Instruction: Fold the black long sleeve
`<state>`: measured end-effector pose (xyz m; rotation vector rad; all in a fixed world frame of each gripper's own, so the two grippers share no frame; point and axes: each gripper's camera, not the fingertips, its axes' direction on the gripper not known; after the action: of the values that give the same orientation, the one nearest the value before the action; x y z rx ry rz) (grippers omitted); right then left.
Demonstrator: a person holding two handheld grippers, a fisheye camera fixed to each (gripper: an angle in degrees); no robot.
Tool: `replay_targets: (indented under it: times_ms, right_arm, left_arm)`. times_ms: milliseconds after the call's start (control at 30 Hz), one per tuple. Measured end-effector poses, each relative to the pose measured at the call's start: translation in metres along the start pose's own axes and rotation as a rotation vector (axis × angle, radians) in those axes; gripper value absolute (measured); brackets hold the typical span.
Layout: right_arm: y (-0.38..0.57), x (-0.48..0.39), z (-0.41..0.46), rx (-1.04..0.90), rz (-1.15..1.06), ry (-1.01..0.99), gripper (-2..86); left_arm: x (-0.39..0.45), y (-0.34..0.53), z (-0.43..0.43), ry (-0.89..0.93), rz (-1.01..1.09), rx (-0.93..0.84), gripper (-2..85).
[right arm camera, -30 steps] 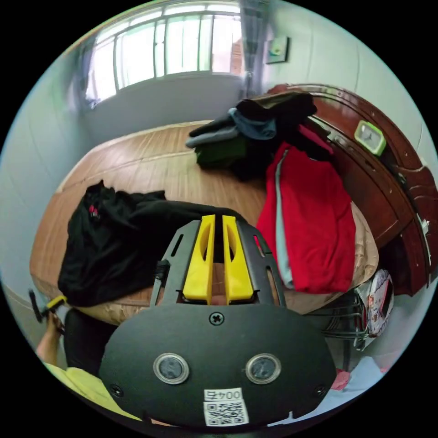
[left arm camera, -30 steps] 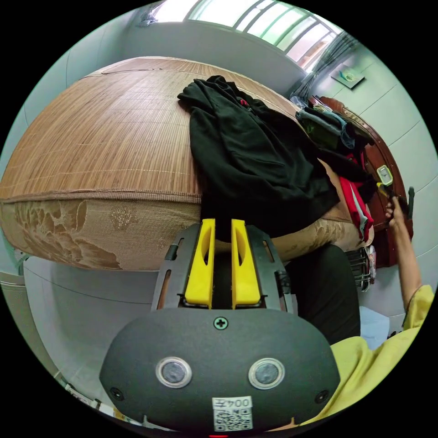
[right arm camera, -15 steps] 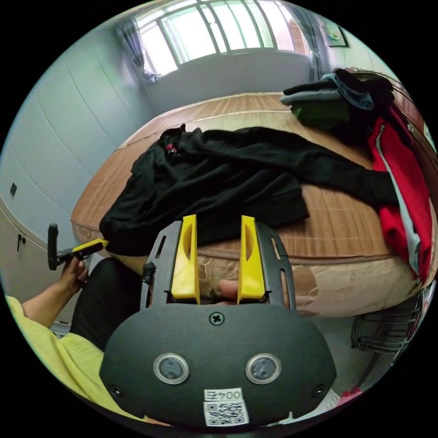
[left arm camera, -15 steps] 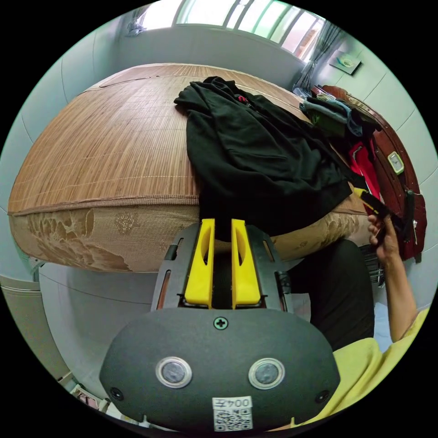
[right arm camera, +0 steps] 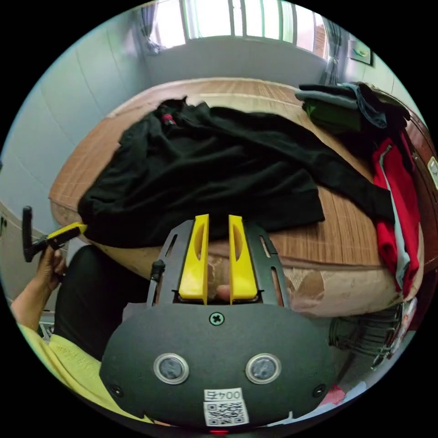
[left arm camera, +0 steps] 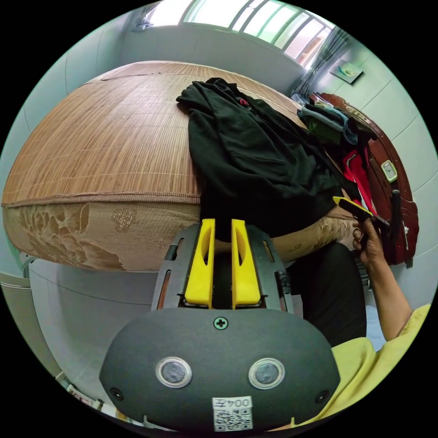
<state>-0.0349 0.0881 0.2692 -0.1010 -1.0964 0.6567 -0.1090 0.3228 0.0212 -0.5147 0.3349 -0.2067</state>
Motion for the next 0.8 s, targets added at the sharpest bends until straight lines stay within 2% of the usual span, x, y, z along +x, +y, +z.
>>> replay_targets:
  times_ms: [67, 233, 367, 400, 600, 667, 733, 800]
  right_arm:
    - [-0.022, 0.006, -0.005, 0.049, 0.004, 0.002, 12.2]
    - [-0.091, 0.037, 0.048, -0.058, -0.028, -0.032, 16.0]
    - [-0.095, 0.048, 0.099, -0.146, -0.078, -0.021, 14.9]
    - [-0.087, 0.046, 0.101, -0.078, -0.131, -0.015, 14.9]
    - [-0.083, 0.044, 0.105, -0.065, -0.159, 0.033, 14.8]
    - [-0.084, 0.05, 0.107, -0.069, -0.14, 0.011, 14.9]
    - [-0.085, 0.057, 0.109, -0.071, -0.123, -0.006, 15.0]
    - [-0.085, 0.06, 0.111, -0.068, -0.107, -0.01, 15.0]
  left_arm:
    - [-0.004, -0.001, -0.001, 0.005, -0.003, 0.0, 2.7]
    - [-0.014, -0.006, -0.004, 0.004, -0.006, 0.0, 2.5]
    - [-0.025, -0.009, -0.006, 0.028, -0.021, 0.005, 2.2]
    - [-0.029, -0.009, -0.006, 0.037, -0.026, 0.007, 2.1]
    - [-0.045, -0.016, -0.014, 0.086, -0.028, 0.014, 1.9]
    - [-0.047, -0.017, -0.03, 0.099, -0.025, 0.057, 2.0]
    - [-0.04, -0.022, -0.062, 0.119, 0.01, 0.197, 1.8]
    - [-0.032, -0.038, -0.075, 0.098, 0.058, 0.226, 2.1]
